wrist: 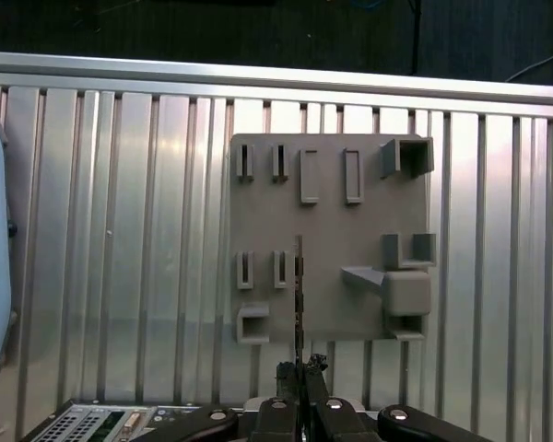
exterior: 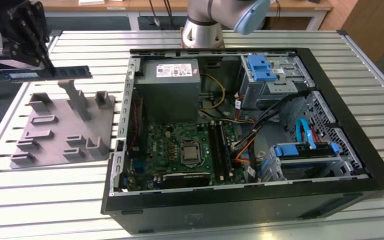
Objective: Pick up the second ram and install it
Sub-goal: 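Pick up the second ram and move it above second insertion slot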
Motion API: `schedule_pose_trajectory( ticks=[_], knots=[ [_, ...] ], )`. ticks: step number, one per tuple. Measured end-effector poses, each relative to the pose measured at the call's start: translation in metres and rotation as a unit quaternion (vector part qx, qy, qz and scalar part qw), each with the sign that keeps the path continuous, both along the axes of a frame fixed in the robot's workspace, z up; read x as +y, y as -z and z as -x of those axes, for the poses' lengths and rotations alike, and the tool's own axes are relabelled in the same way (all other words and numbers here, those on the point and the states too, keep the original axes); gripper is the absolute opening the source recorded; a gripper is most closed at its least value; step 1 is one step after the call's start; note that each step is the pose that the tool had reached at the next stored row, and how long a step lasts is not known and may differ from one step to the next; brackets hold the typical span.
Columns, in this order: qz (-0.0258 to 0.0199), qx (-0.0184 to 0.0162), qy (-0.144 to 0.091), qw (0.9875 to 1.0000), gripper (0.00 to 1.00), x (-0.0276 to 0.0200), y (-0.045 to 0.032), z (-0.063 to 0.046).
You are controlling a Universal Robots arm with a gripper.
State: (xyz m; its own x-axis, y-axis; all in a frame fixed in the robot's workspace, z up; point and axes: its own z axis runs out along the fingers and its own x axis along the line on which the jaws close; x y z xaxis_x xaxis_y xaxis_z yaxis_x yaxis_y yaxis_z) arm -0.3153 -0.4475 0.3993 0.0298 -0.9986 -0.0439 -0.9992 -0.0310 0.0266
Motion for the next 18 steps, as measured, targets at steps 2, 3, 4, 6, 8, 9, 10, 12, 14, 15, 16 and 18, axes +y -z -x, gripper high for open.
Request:
schedule_pose_trajectory(
  ticks=[2, 3, 4, 6, 8, 9, 10, 12, 14, 15, 16, 18],
  knots=[
    [0.0, 0.0, 0.0, 1.0, 0.14, 0.0, 0.0, -0.004],
    [0.0, 0.0, 0.0, 1.0, 0.14, 0.0, 0.0, -0.007],
    [0.0, 0.0, 0.0, 1.0, 0.14, 0.0, 0.0, -0.009],
    [0.0, 0.0, 0.0, 1.0, 0.14, 0.0, 0.0, -0.013],
    [0.0, 0.0, 0.0, 1.0, 0.14, 0.0, 0.0, -0.018],
    [0.0, 0.0, 0.0, 1.0, 0.14, 0.0, 0.0, -0.02],
    [0.0, 0.0, 0.0, 1.0, 0.14, 0.0, 0.0, -0.023],
    [0.0, 0.0, 0.0, 1.0, 0.14, 0.0, 0.0, -0.027],
    [0.0, 0.0, 0.0, 1.0, 0.14, 0.0, 0.0, -0.032],
    [0.0, 0.0, 0.0, 1.0, 0.14, 0.0, 0.0, -0.034],
    [0.0, 0.0, 0.0, 1.0, 0.14, 0.0, 0.0, -0.036],
    [0.0, 0.0, 0.0, 1.0, 0.14, 0.0, 0.0, -0.04]
  ],
)
